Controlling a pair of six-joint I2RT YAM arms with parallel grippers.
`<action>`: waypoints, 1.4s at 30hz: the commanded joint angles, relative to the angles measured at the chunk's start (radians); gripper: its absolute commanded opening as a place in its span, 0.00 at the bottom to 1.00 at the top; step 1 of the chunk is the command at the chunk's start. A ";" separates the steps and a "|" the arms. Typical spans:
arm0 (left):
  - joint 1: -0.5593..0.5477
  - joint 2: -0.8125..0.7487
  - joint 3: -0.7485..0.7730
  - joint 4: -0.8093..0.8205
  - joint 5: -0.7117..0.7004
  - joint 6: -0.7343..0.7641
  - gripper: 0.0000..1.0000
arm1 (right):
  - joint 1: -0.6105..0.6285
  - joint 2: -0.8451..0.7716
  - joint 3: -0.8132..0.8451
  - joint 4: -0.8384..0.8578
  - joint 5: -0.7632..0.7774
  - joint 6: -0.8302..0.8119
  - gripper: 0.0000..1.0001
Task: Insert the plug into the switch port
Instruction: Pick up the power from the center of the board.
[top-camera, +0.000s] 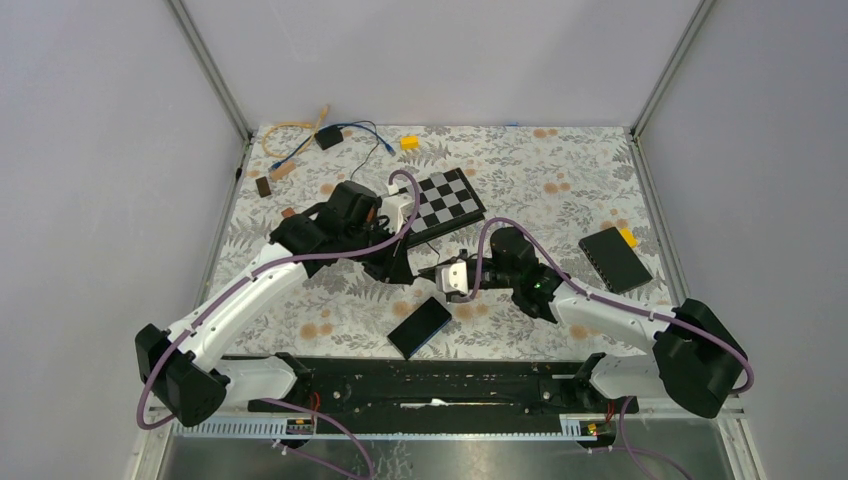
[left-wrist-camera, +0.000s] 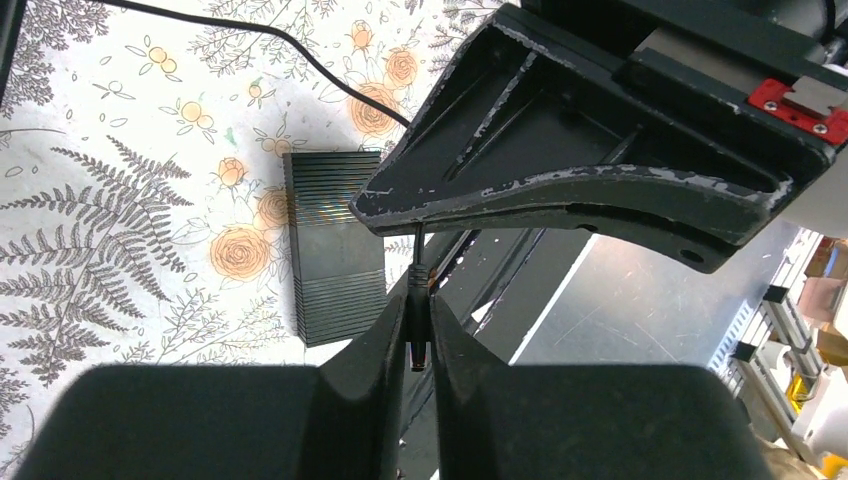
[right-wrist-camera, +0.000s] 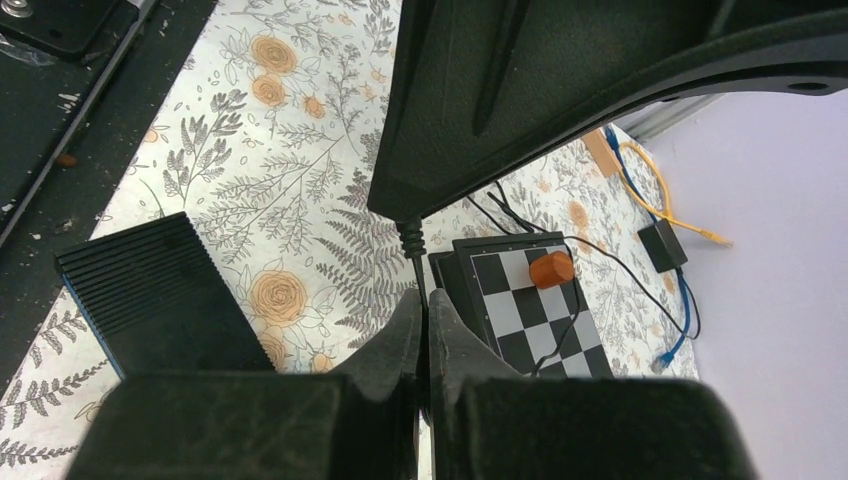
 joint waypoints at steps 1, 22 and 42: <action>-0.004 0.005 0.022 0.025 -0.009 0.009 0.10 | 0.008 -0.031 -0.003 0.025 0.018 0.001 0.00; -0.111 -0.043 0.066 0.054 -0.080 0.109 0.00 | 0.007 -0.294 0.036 -0.319 -0.171 0.176 0.64; -0.286 0.031 0.155 0.055 -0.087 0.133 0.00 | 0.008 -0.347 0.049 -0.336 -0.099 0.226 0.46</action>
